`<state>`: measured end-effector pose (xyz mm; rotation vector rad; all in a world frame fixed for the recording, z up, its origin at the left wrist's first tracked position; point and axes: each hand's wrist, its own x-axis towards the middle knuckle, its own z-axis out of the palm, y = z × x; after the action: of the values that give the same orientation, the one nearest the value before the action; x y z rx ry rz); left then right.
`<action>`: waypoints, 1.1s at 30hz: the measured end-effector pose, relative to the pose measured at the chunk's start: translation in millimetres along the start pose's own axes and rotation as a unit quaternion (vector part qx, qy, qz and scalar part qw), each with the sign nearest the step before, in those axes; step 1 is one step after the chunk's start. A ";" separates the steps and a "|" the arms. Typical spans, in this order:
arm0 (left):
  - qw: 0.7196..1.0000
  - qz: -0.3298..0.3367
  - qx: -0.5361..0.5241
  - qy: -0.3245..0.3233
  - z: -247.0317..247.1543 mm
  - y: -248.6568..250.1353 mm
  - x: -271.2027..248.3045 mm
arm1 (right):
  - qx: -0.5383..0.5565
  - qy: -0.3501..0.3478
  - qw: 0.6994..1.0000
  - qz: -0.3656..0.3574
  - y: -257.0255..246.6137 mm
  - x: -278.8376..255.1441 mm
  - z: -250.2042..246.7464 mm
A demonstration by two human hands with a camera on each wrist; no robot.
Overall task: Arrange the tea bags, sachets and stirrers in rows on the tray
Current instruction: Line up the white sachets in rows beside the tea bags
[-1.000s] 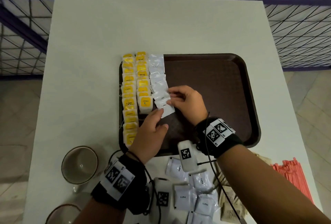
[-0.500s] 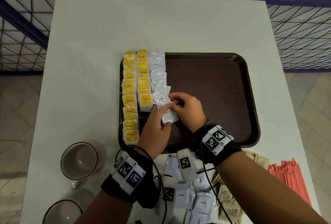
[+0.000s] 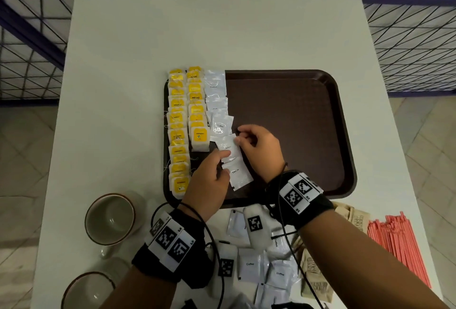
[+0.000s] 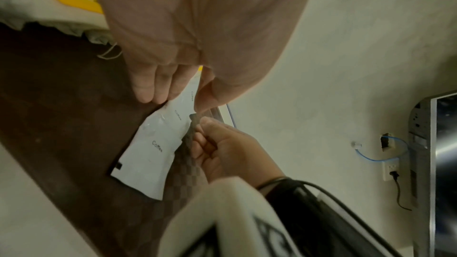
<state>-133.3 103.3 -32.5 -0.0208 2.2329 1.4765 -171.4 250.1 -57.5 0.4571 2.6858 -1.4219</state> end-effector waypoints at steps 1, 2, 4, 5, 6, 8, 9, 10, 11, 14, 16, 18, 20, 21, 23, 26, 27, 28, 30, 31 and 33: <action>1.000 -0.003 0.000 -0.003 0.0 0.5 0.6 | 0.006 0.001 1.000 -0.005 -2.8 4.3 -0.4; 1.000 -0.008 -0.001 -0.005 0.2 0.4 1.3 | 0.011 0.000 1.000 -0.010 -5.8 9.1 -0.6; 1.000 -0.019 -0.001 -0.008 0.8 0.0 2.3 | 0.005 -0.009 1.000 -0.019 -11.7 20.0 0.4; 1.000 -0.021 -0.001 -0.007 1.0 -0.3 2.4 | 0.002 -0.016 1.000 -0.016 -14.3 25.5 1.4; 1.000 -0.021 0.000 -0.005 1.1 -0.9 2.7 | 0.003 -0.025 1.000 -0.008 -16.3 30.8 2.7; 1.000 -0.021 0.005 -0.004 1.3 -0.7 3.3 | 0.009 -0.038 0.999 0.004 -18.6 39.0 5.3; 1.000 -0.023 0.006 -0.005 1.1 -0.5 3.4 | 0.010 -0.039 0.999 0.005 -19.1 41.4 6.5; 1.000 -0.024 0.008 -0.007 1.0 -0.5 3.5 | 0.009 -0.037 0.999 0.003 -19.1 43.3 7.2; 1.000 -0.024 0.010 -0.009 0.8 -0.4 3.4 | 0.008 -0.035 0.999 0.000 -18.8 44.4 7.5; 1.000 -0.019 0.011 -0.010 -0.2 0.0 1.8 | 0.003 -0.038 0.999 -0.005 -18.4 46.8 2.9; 1.000 -0.013 0.015 -0.005 -1.7 0.1 0.2 | -0.005 -0.051 0.998 -0.021 -19.1 47.9 -2.2; 1.000 -0.002 0.028 0.006 -3.7 -0.1 -0.9 | -0.015 -0.066 0.997 -0.036 -19.2 48.4 -4.6; 0.999 0.015 0.037 0.020 -5.1 0.5 -1.3 | -0.015 -0.075 0.996 -0.033 -18.4 47.4 -3.5; 0.998 0.025 0.044 0.024 -5.2 0.9 -1.3 | -0.014 -0.079 0.996 -0.031 -17.8 46.4 -2.4; 0.997 0.034 0.058 0.026 -4.7 1.6 -0.5 | -0.021 -0.082 0.996 -0.043 -15.5 44.6 0.5; 0.997 0.034 0.070 0.023 -3.8 2.0 1.1 | -0.040 -0.047 0.993 -0.100 -17.4 44.6 3.0; 0.997 0.036 0.071 0.021 -3.8 2.1 1.6 | -0.042 -0.038 0.991 -0.121 -20.4 46.1 3.5; 0.996 0.039 0.073 0.019 -3.6 2.0 1.8 | -0.048 -0.039 0.988 -0.140 -23.7 48.1 3.9; 0.996 0.044 0.079 0.014 -2.5 2.4 2.7 | -0.077 -0.068 0.979 -0.174 -30.0 52.1 4.4; 0.996 0.044 0.081 0.011 -2.0 2.8 3.1 | -0.097 -0.086 0.973 -0.189 -32.1 53.5 4.4; 0.995 0.042 0.088 0.007 -1.2 4.0 4.1 | -0.131 -0.112 0.963 -0.206 -32.8 55.4 4.2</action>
<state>-138.5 104.9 -30.2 0.1205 2.3933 1.3202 -234.1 242.0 -44.7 -0.2825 2.8197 -1.0779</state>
